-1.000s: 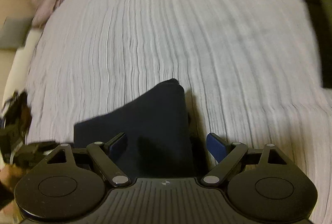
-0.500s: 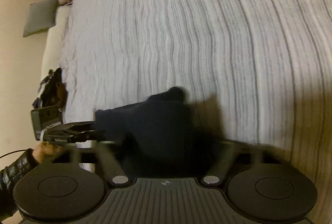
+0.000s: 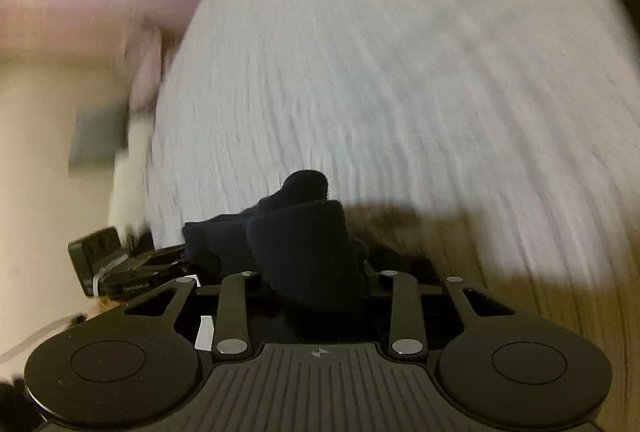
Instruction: Fold clothes
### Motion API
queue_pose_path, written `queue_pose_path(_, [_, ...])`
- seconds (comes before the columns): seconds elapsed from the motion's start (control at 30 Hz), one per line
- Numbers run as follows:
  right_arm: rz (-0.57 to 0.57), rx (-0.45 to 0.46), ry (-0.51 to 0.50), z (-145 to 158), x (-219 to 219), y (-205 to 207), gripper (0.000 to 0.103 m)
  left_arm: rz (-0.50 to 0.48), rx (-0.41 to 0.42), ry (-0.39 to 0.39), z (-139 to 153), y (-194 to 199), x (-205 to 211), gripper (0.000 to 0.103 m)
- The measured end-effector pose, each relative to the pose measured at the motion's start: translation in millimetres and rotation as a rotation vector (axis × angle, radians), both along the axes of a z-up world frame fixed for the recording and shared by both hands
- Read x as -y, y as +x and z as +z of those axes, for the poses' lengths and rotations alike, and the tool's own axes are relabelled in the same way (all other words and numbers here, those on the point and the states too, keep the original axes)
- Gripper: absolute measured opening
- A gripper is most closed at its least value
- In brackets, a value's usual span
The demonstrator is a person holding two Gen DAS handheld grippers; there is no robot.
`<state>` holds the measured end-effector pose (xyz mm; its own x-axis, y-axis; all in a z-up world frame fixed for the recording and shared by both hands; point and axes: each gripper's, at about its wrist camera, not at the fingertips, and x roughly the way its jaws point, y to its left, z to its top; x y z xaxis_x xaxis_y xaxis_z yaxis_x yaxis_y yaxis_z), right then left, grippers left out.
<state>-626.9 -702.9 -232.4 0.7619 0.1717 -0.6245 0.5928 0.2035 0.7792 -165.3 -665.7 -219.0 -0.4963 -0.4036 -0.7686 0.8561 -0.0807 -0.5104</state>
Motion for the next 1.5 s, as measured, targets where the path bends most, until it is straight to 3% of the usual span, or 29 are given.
queue_pose_path(0.13, [-0.278,-0.012,0.016,5,-43,-54,0.032,-0.181,0.083,-0.066,21,-43,51,0.030])
queue_pose_path(0.23, [-0.476,-0.025,0.028,7,-74,-93,0.033,-0.233,0.144,-0.025,7,-82,82,0.036])
queue_pose_path(0.37, [-0.510,-0.076,0.052,-14,-79,-109,0.037,-0.239,0.231,0.010,-9,-114,92,0.039])
queue_pose_path(0.43, [-0.452,-0.087,0.039,-15,-72,-107,0.043,-0.201,0.235,-0.001,-7,-109,81,0.041])
queue_pose_path(0.47, [-0.418,-0.102,0.011,-10,-66,-105,0.055,-0.167,0.227,-0.006,-6,-102,74,0.042])
queue_pose_path(0.57, [-0.346,-0.145,-0.100,10,-50,-100,0.059,-0.014,0.184,-0.015,0,-71,48,0.052])
queue_pose_path(0.67, [-0.262,-0.163,-0.194,28,-26,-96,0.061,0.147,0.146,0.006,-1,-38,20,0.053])
queue_pose_path(0.73, [-0.139,-0.131,-0.247,32,-9,-66,0.065,0.221,0.127,0.020,-1,-21,-2,0.053])
queue_pose_path(0.83, [0.047,-0.083,-0.325,38,18,-20,0.084,0.284,0.110,0.035,-2,-15,-27,0.053])
queue_pose_path(0.9, [0.176,-0.051,-0.368,39,35,13,0.085,0.310,0.079,0.051,-5,-19,-49,0.053])
queue_pose_path(1.1, [0.579,-0.042,-0.279,-22,63,144,0.085,0.327,-0.020,0.122,-22,-51,-114,0.053])
queue_pose_path(1.23, [0.701,-0.067,-0.121,-77,74,179,0.085,0.330,-0.067,0.181,-39,-83,-140,0.053])
queue_pose_path(1.33, [0.719,-0.011,-0.034,-97,75,186,0.085,0.328,-0.093,0.208,-53,-96,-147,0.053])
queue_pose_path(1.37, [0.715,0.002,-0.015,-101,76,188,0.084,0.330,-0.095,0.213,-57,-100,-148,0.053])
queue_pose_path(1.4, [0.712,0.013,0.001,-105,77,189,0.057,0.333,-0.098,0.217,-60,-102,-146,0.053])
queue_pose_path(1.43, [0.707,0.021,0.011,-106,78,187,0.037,0.335,-0.101,0.220,-61,-104,-143,0.053])
queue_pose_path(1.5, [0.663,0.042,0.036,-102,83,176,0.021,0.322,-0.096,0.217,-61,-107,-137,0.053])
